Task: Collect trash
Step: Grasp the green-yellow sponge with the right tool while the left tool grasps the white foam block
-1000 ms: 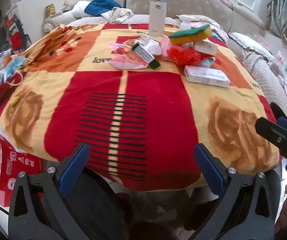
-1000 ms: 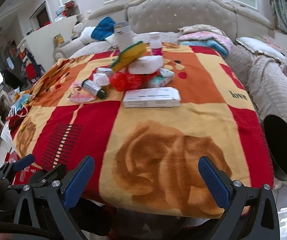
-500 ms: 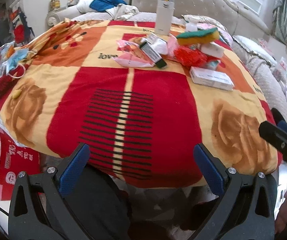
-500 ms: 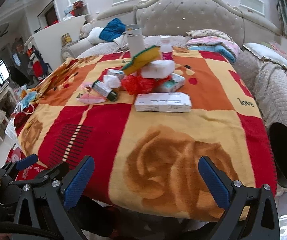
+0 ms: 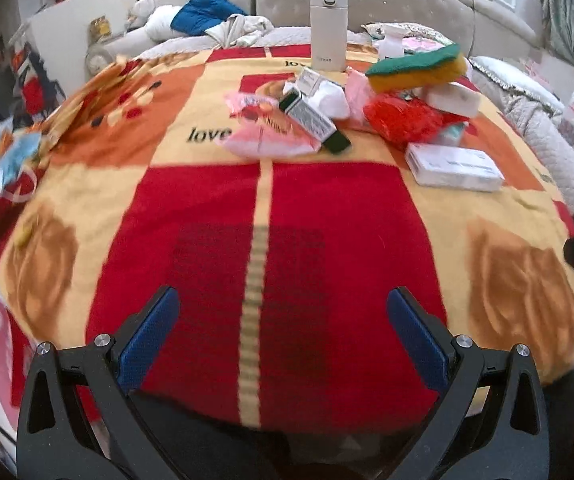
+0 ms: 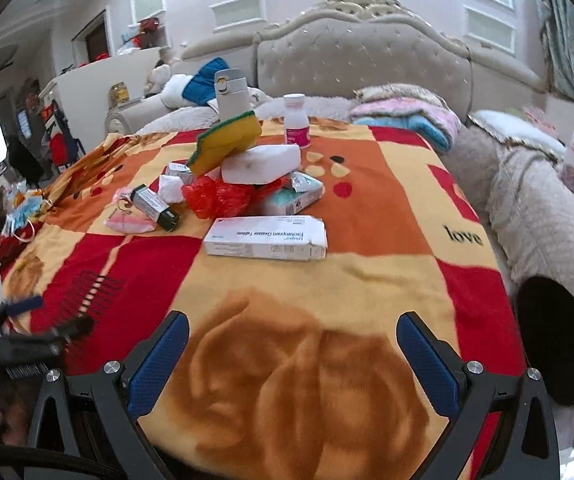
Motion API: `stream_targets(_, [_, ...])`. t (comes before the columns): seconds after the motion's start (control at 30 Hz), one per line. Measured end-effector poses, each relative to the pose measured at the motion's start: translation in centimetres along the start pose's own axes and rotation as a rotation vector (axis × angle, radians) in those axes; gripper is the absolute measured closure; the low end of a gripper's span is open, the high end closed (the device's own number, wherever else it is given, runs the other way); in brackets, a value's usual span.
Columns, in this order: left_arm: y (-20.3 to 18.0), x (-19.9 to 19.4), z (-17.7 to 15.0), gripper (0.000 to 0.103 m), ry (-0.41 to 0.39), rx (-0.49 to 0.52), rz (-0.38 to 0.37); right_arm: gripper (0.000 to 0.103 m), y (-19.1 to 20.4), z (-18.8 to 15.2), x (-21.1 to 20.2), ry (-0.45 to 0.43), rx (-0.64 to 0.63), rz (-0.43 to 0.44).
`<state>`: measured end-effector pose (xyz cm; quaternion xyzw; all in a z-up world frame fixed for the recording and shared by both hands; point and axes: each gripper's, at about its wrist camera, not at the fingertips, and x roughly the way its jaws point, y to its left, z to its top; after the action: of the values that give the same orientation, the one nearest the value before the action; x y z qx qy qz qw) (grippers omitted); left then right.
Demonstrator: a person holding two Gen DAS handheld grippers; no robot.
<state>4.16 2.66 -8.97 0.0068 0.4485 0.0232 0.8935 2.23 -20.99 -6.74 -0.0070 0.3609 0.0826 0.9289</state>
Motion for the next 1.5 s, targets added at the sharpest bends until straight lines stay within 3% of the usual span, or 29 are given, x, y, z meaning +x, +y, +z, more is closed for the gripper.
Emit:
stream_targets(0.1, [0.4, 0.8, 1.7, 0.0, -0.026, 0.007, -0.015, 0.0, -0.2, 0.0, 2.2, -0.01, -0.038, -0.024])
stream_targets(0.3, [0.6, 2.3, 4.5, 0.0, -0.072, 0.017, -0.038, 0.0, -0.9, 1.4, 3.4, 0.0, 0.024, -0.001])
stream_targets(0.4, [0.8, 3.9, 4.2, 0.0, -0.059, 0.009, 0.012, 0.0, -1.1, 4.3, 2.6, -0.041, 0.059, 0.069])
stream_targets(0.5, [1.0, 4.5, 3.0, 0.0, -0.059, -0.008, 0.01, 0.0, -1.1, 8.2, 2.6, -0.077, 0.09, 0.146])
stream_targets(0.63, [1.2, 4.1, 1.6, 0.0, -0.147, 0.011, 0.038, 0.0, -0.7, 13.2, 5.3, -0.104, 0.095, 0.227])
stream_targets(0.73, [1.8, 3.9, 1.6, 0.0, -0.152, -0.014, 0.015, 0.0, -0.7, 15.4, 7.7, -0.09, 0.124, 0.281])
stream_targets(0.93, [3.2, 4.2, 1.9, 0.0, -0.134, -0.101, -0.035, 0.021, 0.3, 16.7, 12.7, 0.045, 0.108, 0.354])
stream_targets(1.0, [3.7, 4.3, 2.0, 0.0, -0.125, -0.134, -0.053, 0.036, 1.1, 16.1, 14.0, 0.103, 0.086, 0.337])
stream_targets(1.07, [4.0, 4.3, 2.0, 0.0, -0.121, -0.153, -0.066, 0.064, 1.4, 15.4, 14.5, 0.11, 0.084, 0.337])
stream_targets(1.13, [4.2, 4.2, 1.9, 0.0, -0.12, -0.163, -0.072, 0.072, 1.3, 15.0, 13.9, 0.083, 0.102, 0.37])
stream_targets(1.33, [4.4, 3.6, 1.8, 0.0, -0.118, -0.168, -0.087, 0.074, -0.1, 13.7, 8.4, -0.011, 0.115, 0.382])
stream_targets(1.5, [4.3, 3.3, 3.1, 0.0, -0.115, -0.158, -0.143, 0.074, -3.0, 8.8, 4.5, -0.029, 0.141, 0.359])
